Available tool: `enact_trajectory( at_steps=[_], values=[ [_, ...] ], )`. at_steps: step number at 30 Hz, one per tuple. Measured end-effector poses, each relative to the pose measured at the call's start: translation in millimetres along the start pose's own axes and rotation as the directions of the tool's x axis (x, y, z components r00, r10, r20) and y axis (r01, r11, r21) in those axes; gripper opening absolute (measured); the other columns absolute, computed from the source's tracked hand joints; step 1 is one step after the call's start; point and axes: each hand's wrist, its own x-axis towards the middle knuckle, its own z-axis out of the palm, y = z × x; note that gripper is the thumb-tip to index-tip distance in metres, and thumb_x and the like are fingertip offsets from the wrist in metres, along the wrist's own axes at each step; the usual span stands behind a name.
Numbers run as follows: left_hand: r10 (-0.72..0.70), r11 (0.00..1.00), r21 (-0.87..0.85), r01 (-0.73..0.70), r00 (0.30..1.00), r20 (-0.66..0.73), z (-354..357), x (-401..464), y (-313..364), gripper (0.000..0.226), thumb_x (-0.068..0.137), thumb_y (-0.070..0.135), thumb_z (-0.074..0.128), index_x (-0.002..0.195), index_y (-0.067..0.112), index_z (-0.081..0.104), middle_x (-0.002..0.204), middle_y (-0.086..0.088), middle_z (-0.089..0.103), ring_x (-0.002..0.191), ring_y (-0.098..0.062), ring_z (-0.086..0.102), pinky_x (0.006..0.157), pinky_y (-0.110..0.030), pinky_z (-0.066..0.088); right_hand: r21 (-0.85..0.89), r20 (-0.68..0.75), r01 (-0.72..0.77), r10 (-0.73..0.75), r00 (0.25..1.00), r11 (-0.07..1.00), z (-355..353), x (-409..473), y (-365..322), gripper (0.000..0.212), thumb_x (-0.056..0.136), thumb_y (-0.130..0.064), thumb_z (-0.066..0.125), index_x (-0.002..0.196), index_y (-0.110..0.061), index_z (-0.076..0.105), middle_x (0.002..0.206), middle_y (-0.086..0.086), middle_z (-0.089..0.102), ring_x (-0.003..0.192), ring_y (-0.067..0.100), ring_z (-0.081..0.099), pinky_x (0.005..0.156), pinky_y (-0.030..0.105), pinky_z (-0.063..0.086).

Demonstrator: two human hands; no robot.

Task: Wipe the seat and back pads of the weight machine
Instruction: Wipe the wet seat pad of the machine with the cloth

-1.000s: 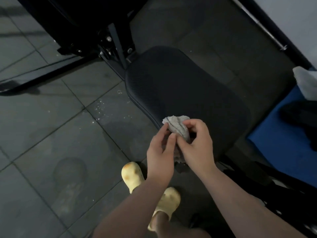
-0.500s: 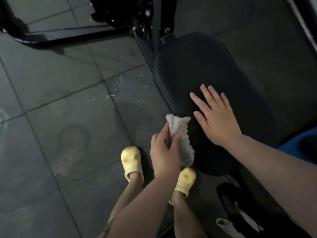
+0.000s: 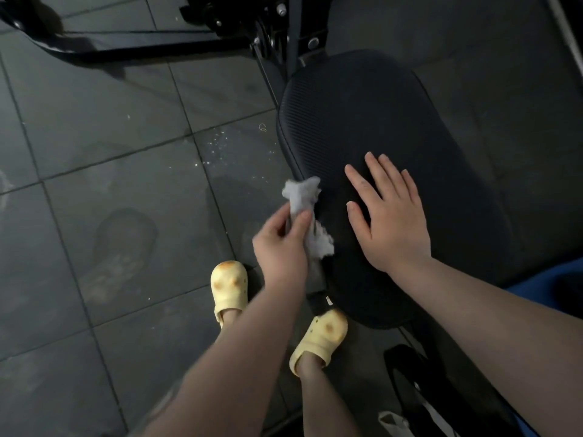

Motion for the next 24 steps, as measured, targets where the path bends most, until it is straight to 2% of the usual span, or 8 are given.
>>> enact_trajectory(
  at_steps=[2,5,7,11,15,18,24],
  values=[
    [0.021,1.000,-0.020,-0.020,1.000,0.023,3,11,14,0.028,0.085,0.014,0.070,0.112,0.018,0.070,0.101,0.005,0.074,0.095,-0.007,0.069,0.089,-0.030,0.055,0.018,-0.010,0.004,-0.004,1.000,1.000,0,0,0,0.051,0.099,-0.037,0.034,0.149,-0.026,0.031,0.158,0.006,0.024,0.148,0.021,0.015,0.121,0.043,0.013],
    [-0.006,0.997,0.079,-0.001,0.996,0.089,-9,-16,-1,0.030,0.083,0.016,0.072,0.110,0.026,0.069,0.104,0.004,0.072,0.098,-0.008,0.068,0.088,-0.031,0.056,0.025,-0.009,-0.003,0.004,1.000,1.000,0,0,1,0.050,0.100,-0.038,0.034,0.149,-0.026,0.032,0.158,0.005,0.025,0.148,0.021,0.015,0.120,0.044,0.014],
    [-0.063,0.994,0.096,0.051,0.990,0.123,-21,-41,-19,0.028,0.081,0.016,0.073,0.103,0.033,0.069,0.100,0.004,0.074,0.096,-0.009,0.069,0.085,-0.031,0.056,0.028,-0.008,-0.002,0.002,1.000,1.000,0,0,0,0.050,0.100,-0.037,0.034,0.148,-0.025,0.033,0.158,0.006,0.026,0.148,0.021,0.016,0.120,0.045,0.014],
    [-0.171,0.985,0.049,0.166,0.980,0.103,-25,-60,-29,0.022,0.082,0.012,0.072,0.097,0.028,0.072,0.092,0.005,0.076,0.092,-0.010,0.070,0.082,-0.028,0.057,0.030,-0.004,-0.006,0.006,1.000,1.000,0,0,-1,0.050,0.100,-0.036,0.034,0.148,-0.025,0.033,0.157,0.006,0.027,0.148,0.021,0.016,0.120,0.045,0.015],
    [-0.106,0.994,0.013,0.106,0.994,0.036,-5,-17,-10,0.026,0.083,0.020,0.072,0.109,0.021,0.071,0.100,0.004,0.074,0.096,-0.010,0.069,0.088,-0.035,0.056,0.027,-0.001,-0.009,0.009,1.000,1.000,-1,0,0,0.050,0.099,-0.037,0.034,0.148,-0.025,0.032,0.158,0.006,0.027,0.148,0.020,0.015,0.120,0.044,0.015],
    [-0.066,0.998,-0.014,0.066,0.998,0.001,4,16,4,0.028,0.082,0.022,0.074,0.109,0.020,0.071,0.101,0.003,0.074,0.099,-0.012,0.069,0.091,-0.038,0.055,0.033,-0.009,-0.011,0.011,1.000,0.999,0,0,-1,0.051,0.099,-0.037,0.034,0.148,-0.025,0.033,0.157,0.005,0.028,0.148,0.020,0.015,0.120,0.044,0.016],
    [-0.105,0.992,-0.062,0.107,0.994,0.038,-2,-20,-3,0.023,0.084,0.016,0.070,0.107,0.018,0.071,0.096,0.002,0.075,0.092,-0.011,0.071,0.083,-0.032,0.058,0.032,-0.002,-0.013,0.013,1.000,0.999,0,0,-1,0.050,0.098,-0.036,0.035,0.148,-0.025,0.034,0.156,0.006,0.029,0.148,0.020,0.016,0.120,0.045,0.017]
  ],
)
